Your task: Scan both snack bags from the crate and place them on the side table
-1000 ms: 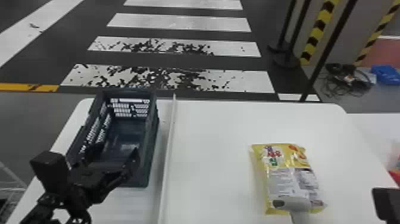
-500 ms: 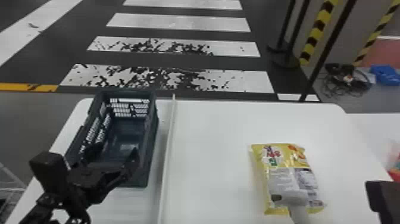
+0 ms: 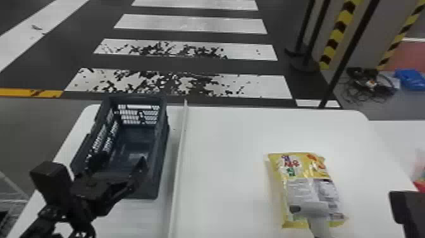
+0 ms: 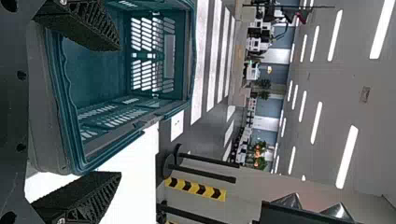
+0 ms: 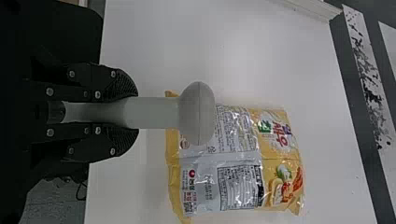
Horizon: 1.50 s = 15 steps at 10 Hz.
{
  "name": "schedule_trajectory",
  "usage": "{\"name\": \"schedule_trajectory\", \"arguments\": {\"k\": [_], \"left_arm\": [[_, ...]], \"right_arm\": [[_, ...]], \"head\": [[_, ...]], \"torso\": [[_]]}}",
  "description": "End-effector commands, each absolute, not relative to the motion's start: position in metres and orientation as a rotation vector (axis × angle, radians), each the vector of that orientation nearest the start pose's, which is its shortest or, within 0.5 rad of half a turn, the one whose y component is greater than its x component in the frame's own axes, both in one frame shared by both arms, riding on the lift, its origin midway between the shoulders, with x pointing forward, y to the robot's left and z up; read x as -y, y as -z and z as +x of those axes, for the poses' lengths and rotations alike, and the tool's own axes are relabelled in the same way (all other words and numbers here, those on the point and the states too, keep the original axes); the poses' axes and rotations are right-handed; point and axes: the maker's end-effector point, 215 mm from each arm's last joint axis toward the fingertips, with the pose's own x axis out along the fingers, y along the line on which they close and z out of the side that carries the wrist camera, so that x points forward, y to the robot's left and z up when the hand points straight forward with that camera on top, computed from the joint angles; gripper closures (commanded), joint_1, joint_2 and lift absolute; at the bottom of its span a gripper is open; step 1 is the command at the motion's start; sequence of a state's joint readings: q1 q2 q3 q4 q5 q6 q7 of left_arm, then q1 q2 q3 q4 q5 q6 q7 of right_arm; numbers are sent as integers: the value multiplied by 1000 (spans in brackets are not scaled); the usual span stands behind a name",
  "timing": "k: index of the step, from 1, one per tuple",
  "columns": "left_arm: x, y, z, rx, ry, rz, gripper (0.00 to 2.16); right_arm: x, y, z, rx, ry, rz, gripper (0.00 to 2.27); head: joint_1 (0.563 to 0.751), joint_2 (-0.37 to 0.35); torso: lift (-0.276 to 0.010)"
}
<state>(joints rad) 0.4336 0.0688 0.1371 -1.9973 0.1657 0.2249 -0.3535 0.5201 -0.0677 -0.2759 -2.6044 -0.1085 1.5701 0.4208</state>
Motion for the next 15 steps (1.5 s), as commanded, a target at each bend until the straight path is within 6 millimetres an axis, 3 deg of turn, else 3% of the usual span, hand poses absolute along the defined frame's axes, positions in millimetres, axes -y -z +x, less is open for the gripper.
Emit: {"name": "schedule_trajectory", "arguments": {"k": [1,4,10,13,15], "left_arm": [[-233,388,452,-205,262,-94,36],[-233,388,452,-207,262,-94,36],[-234,388,451,-210,261,-94,36],[-233,390,451,-217,262,-91,36],[-233,391,451,-219,262,-90,36]], "right_arm": [[255,427,279,-995,-184,195,2256],[283,400,304,-913,-128,174,2253],[373,427,342,-948,9,243,2256],[425,412,416,-730,30,165,2256],[458,413,448,-676,52,129,2256]], "head": [[695,-27],[695,-44],[695,-157],[695,-219],[695,-250]], "torso": [[-95],[-95],[-95],[-95],[-95]]}}
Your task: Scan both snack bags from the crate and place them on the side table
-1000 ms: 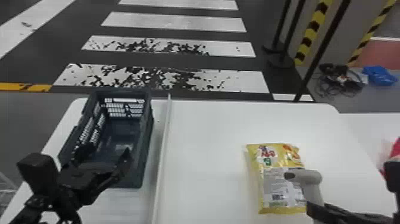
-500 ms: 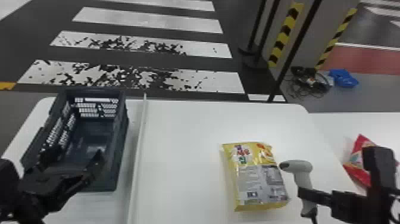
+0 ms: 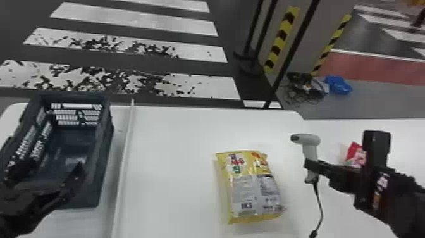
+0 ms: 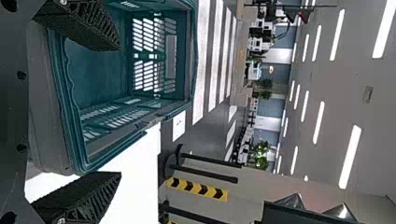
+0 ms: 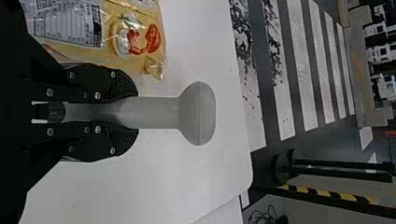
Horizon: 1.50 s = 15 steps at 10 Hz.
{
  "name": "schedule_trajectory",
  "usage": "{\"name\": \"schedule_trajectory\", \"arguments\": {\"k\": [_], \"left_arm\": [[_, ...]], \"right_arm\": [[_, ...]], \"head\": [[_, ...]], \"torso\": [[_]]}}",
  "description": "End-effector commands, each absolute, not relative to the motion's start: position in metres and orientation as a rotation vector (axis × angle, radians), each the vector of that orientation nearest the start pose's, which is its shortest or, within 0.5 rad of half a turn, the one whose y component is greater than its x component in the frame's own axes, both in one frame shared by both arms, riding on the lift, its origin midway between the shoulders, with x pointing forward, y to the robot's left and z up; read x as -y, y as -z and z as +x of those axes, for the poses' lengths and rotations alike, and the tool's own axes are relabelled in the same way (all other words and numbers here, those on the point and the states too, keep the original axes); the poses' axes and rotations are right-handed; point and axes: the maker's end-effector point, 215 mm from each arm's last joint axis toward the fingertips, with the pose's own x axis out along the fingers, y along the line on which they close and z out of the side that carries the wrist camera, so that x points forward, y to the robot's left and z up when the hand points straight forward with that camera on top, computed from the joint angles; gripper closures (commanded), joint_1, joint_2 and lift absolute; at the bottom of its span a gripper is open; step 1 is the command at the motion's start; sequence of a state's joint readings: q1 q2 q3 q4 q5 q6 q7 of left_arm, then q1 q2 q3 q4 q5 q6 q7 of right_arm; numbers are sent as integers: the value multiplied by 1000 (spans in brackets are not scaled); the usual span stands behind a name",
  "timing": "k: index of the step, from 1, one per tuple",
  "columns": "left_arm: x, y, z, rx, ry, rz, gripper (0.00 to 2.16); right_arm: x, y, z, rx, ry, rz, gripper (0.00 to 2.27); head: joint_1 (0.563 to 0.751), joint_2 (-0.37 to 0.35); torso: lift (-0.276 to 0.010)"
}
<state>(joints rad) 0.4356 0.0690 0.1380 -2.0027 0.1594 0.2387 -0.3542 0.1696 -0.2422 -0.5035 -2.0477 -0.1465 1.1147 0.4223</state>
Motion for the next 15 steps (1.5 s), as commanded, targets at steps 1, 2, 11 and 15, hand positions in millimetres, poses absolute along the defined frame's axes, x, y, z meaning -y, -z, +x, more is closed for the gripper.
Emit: {"name": "schedule_trajectory", "arguments": {"k": [1,2,11,15], "left_arm": [[-233,393,450,-224,261,-90,36],[-233,392,452,-221,261,-88,36],[-232,398,456,-232,262,-94,36],[-232,397,456,-231,264,-92,36]], "right_arm": [[471,421,456,-669,62,116,2256],[480,428,466,-653,65,104,2256],[527,498,492,-728,80,24,2256],[521,515,489,-747,67,14,2256]], "head": [[695,-259],[695,-275],[695,-334],[695,-331]], "torso": [[-95],[-95],[-95],[-95]]}}
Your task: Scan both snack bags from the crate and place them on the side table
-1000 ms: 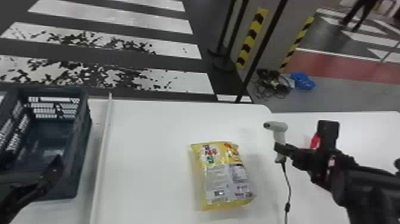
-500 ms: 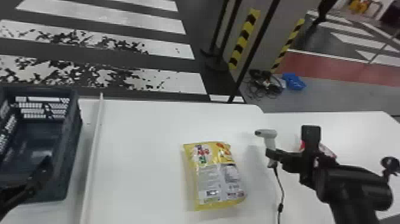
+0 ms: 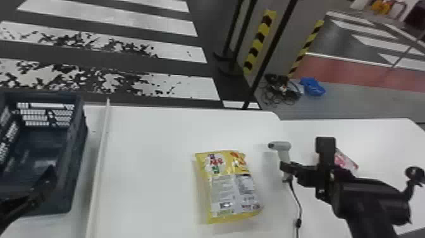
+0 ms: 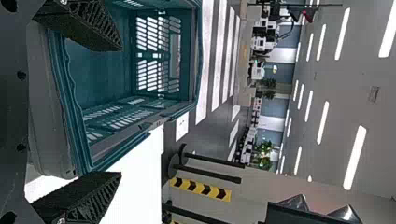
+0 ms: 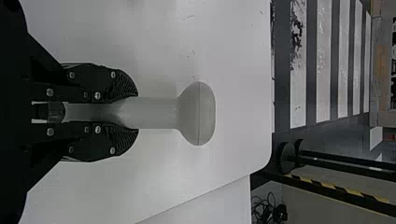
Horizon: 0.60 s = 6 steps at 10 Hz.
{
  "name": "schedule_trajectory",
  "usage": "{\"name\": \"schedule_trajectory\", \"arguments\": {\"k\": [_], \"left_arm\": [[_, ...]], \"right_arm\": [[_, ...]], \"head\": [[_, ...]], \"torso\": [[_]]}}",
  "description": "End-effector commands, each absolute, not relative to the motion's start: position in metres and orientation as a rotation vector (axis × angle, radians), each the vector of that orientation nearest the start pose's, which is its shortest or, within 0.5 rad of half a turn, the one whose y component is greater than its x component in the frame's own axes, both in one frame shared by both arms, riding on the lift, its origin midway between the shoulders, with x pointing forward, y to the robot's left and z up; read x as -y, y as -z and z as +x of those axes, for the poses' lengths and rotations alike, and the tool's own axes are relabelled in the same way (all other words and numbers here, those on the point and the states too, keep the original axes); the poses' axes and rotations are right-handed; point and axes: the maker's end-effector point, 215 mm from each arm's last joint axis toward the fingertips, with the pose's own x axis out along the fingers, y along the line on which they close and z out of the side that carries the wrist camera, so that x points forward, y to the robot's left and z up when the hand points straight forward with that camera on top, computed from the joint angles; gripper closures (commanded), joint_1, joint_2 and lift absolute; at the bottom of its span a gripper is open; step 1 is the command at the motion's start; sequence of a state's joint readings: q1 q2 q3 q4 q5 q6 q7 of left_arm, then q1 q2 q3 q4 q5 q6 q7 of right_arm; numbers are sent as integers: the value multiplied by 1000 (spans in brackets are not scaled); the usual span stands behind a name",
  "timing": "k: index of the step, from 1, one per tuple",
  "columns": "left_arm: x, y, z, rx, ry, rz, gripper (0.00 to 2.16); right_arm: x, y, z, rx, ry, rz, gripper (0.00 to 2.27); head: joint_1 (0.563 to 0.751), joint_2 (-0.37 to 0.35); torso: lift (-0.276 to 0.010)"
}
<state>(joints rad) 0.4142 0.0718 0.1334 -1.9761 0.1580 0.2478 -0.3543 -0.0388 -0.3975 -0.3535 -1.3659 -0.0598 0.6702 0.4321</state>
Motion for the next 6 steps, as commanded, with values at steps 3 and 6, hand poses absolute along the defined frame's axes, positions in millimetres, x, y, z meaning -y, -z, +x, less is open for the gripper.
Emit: {"name": "schedule_trajectory", "arguments": {"k": [3,6], "left_arm": [[-232,396,455,-229,264,-93,36],[-232,397,455,-231,265,-93,36]], "right_arm": [[522,522,487,-747,71,14,2047],[518,534,481,-764,65,18,991]], "head": [[695,-330],[695,-331]], "torso": [[-95],[-95]]}}
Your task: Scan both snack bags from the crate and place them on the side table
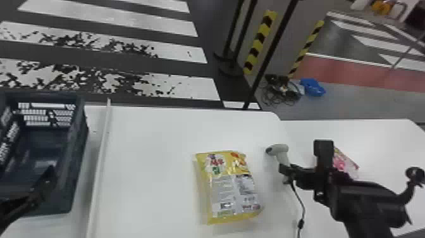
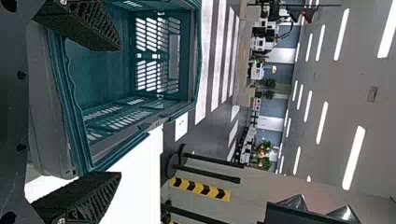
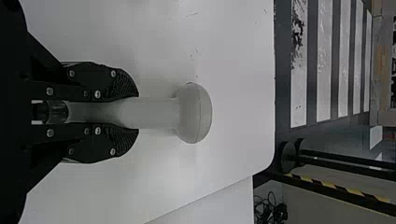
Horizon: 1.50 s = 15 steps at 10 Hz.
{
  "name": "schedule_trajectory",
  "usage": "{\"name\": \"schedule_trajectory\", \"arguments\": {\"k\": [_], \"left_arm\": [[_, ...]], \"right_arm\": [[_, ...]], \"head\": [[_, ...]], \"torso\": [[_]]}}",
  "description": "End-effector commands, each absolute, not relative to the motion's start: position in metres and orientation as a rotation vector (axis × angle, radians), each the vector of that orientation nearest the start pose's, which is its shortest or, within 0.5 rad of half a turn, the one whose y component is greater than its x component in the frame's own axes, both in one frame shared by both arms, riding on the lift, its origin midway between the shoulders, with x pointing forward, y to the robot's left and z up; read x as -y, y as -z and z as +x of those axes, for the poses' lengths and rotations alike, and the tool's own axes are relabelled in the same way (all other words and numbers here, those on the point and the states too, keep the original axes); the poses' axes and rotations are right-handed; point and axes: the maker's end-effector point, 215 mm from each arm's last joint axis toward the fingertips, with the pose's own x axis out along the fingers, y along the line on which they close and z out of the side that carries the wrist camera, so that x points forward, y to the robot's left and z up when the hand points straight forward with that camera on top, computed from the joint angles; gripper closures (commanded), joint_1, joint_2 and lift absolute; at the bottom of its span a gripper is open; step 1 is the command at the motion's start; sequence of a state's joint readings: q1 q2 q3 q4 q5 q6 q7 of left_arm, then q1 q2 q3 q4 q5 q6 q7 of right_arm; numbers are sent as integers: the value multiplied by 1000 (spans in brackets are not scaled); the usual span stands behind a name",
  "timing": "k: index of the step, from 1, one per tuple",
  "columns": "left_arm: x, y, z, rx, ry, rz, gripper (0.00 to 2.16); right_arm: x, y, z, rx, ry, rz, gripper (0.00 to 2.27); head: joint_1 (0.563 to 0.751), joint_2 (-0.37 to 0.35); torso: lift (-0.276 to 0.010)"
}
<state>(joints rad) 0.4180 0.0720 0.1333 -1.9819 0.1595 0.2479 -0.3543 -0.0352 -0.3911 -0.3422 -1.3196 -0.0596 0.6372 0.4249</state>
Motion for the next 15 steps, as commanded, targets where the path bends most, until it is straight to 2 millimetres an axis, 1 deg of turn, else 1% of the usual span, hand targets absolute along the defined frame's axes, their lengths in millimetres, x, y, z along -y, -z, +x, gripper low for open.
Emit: {"name": "schedule_trajectory", "arguments": {"k": [1,2,3,5,7,8,9,10,11,13,15], "left_arm": [[-232,397,455,-231,265,-93,36],[-232,397,455,-231,265,-93,36],[-232,398,454,-232,265,-94,36],[-234,398,454,-232,262,-93,36],[-234,399,454,-235,261,-95,36],[-234,400,454,-236,261,-95,36],[-235,400,454,-236,259,-95,36],[-235,401,454,-238,259,-95,36],[-235,401,454,-238,259,-94,36],[-236,402,454,-241,258,-94,36],[-234,404,453,-244,260,-97,36]], "right_arm": [[517,534,482,-761,64,19,232],[519,529,482,-753,68,14,46],[523,520,482,-738,74,5,39],[523,494,475,-709,87,8,49],[514,475,453,-733,95,41,60],[496,472,439,-754,58,96,63],[471,476,421,-811,-17,206,70],[448,474,408,-840,-90,308,80],[433,473,398,-860,-136,373,83],[413,473,390,-880,-206,432,83],[393,472,390,-883,-281,477,83]], "head": [[695,-330],[695,-329],[695,-329],[695,-334],[695,-336],[695,-334],[695,-331],[695,-312],[695,-285],[695,-251],[695,-231]], "torso": [[-95],[-95],[-95],[-95],[-95],[-95],[-95],[-95],[-95],[-95],[-95]]}}
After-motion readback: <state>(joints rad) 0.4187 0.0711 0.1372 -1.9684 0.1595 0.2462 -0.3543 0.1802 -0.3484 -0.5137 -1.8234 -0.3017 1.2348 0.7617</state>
